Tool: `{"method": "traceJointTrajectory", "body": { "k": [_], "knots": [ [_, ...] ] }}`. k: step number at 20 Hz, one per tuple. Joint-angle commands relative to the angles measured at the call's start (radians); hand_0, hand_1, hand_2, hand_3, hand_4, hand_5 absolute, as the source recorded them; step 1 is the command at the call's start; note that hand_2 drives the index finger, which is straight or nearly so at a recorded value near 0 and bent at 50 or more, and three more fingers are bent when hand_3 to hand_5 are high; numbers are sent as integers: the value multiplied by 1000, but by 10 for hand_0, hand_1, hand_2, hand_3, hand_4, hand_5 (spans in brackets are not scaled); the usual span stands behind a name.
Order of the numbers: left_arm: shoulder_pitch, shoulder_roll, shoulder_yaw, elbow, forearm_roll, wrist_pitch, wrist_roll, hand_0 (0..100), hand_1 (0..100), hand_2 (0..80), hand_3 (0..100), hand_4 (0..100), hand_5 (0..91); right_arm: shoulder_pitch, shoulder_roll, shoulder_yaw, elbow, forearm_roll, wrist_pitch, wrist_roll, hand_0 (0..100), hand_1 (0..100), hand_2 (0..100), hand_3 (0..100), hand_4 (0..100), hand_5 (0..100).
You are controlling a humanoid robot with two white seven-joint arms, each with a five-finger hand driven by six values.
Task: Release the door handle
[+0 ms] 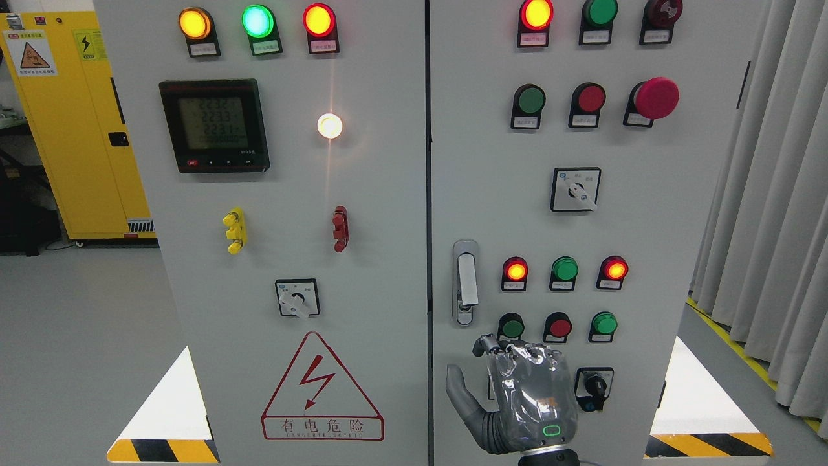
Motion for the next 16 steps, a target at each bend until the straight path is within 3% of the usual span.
{"method": "traceJointTrajectory", "body": {
  "k": [1,6,16],
  "knots": [
    [0,0,0,-12,0,0,0,120,556,0,0,0,0,-49,-2,-10,-7,-1,1,19,302,48,968,1000,1000,947],
    [0,0,0,-12,0,0,0,120,556,0,0,0,0,-87,-1,-26,7,8,37,22,286,57,979,1000,1000,949],
    [0,0,0,-12,0,0,0,120,556,0,0,0,0,-130,-1,-24,22,17,43,22,263,219,988,1000,1000,953]
  ]
}}
